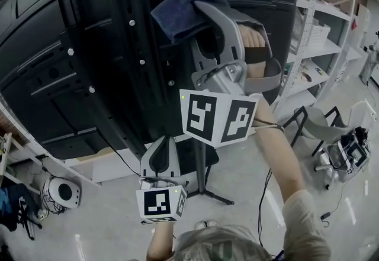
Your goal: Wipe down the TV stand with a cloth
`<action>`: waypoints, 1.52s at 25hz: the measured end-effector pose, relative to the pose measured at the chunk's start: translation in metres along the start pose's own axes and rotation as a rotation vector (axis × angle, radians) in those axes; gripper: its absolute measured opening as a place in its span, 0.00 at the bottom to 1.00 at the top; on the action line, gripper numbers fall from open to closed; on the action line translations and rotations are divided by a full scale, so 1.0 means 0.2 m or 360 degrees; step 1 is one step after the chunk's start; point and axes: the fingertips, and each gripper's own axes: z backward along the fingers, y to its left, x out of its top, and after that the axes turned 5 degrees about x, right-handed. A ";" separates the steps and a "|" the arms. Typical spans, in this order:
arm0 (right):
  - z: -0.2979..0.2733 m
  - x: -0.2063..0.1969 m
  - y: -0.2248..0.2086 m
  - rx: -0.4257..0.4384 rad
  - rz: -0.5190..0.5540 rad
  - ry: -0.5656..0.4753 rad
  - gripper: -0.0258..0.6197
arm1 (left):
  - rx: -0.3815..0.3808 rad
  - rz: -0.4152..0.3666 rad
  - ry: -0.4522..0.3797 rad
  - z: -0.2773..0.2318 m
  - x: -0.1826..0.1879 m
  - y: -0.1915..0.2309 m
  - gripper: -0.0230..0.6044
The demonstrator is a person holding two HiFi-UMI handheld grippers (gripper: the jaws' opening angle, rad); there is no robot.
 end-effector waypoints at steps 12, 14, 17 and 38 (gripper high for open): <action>0.11 -0.07 0.18 0.0114 0.0042 0.0073 0.13 | -0.0025 0.0038 0.0041 0.01 -0.06 -0.03 0.06; 0.13 -0.08 0.22 0.0150 0.0024 0.0080 0.13 | -0.0032 0.0043 0.0050 0.02 -0.07 -0.03 0.06; 0.16 -0.10 0.28 0.0190 -0.0014 0.0097 0.13 | -0.0035 0.0047 0.0062 0.02 -0.09 -0.04 0.06; 0.42 -0.24 0.67 0.0362 -0.0012 0.0236 0.13 | -0.0013 0.0081 0.0127 0.04 -0.20 0.00 0.06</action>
